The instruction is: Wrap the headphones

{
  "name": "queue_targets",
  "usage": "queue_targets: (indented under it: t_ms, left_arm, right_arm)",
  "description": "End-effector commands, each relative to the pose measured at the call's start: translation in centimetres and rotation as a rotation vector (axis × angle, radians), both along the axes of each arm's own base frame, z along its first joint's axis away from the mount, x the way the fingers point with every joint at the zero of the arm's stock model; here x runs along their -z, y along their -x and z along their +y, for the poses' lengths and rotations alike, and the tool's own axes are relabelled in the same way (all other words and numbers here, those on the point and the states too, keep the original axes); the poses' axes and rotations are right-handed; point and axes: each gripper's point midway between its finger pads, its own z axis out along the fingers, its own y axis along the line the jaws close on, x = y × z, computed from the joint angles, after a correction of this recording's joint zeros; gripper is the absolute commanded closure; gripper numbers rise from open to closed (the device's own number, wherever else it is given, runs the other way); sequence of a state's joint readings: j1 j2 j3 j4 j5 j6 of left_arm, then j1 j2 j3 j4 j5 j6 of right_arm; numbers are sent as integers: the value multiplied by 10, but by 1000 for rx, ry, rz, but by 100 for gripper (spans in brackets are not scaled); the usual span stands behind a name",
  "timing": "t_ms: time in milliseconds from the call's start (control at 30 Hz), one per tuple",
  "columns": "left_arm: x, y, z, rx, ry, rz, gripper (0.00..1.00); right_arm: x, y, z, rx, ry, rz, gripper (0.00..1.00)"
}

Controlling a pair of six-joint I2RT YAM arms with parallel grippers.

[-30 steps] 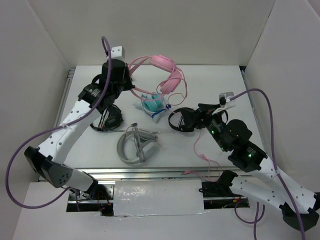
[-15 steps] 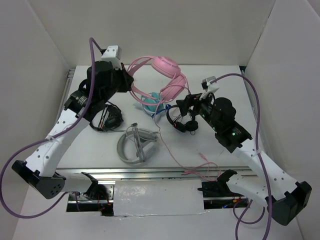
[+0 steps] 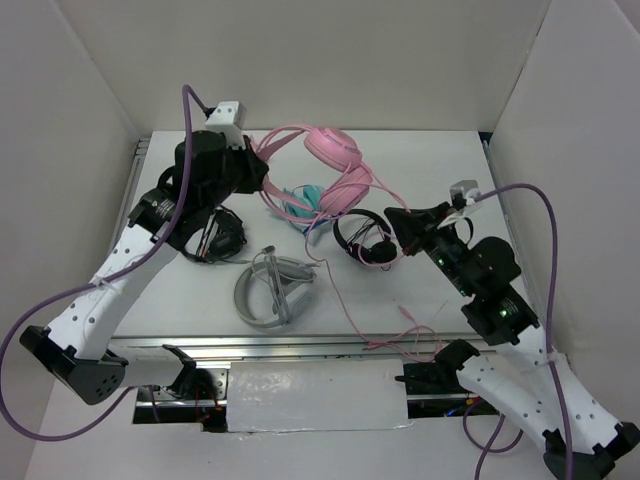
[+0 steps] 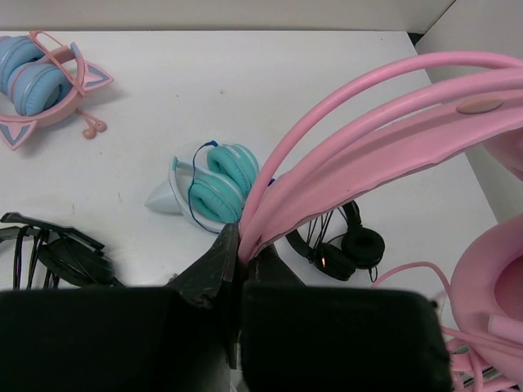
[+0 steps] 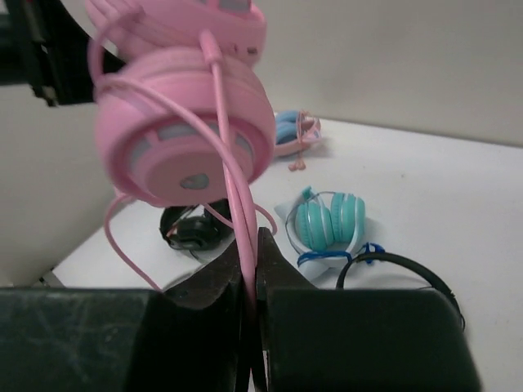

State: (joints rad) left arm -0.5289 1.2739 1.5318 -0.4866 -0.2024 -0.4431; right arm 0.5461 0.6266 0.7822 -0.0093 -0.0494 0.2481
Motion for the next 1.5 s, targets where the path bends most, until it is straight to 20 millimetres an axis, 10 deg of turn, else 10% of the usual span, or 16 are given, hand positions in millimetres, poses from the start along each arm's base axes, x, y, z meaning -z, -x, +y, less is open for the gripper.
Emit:
queue_targets:
  t_ms: [0, 233, 367, 633, 967, 1200, 1367, 1467]
  left_arm:
    - [-39, -10, 5, -65, 101, -125, 100]
    - [7, -33, 28, -282, 35, -12, 100]
    - [5, -38, 36, -348, 28, -5, 100]
    - [-12, -46, 40, -432, 61, 3, 100]
    - [-20, -42, 31, -478, 103, 25, 100]
    - [-28, -35, 22, -452, 122, 28, 100]
    - [-32, -27, 26, -454, 132, 11, 100]
    - [-35, -24, 29, -456, 133, 0, 100]
  right_arm:
    - [-16, 17, -15, 31, -38, -17, 90]
    - [-57, 49, -43, 64, -149, -127, 87]
    - [-42, 49, -41, 60, -108, -88, 1]
    - [28, 37, 6, -117, 58, 124, 0]
    - [19, 26, 132, -424, 71, 52, 0]
    - [34, -39, 159, -197, 27, 98, 11]
    - [37, -62, 158, -85, 31, 79, 31]
    - [28, -57, 158, -109, 33, 49, 66]
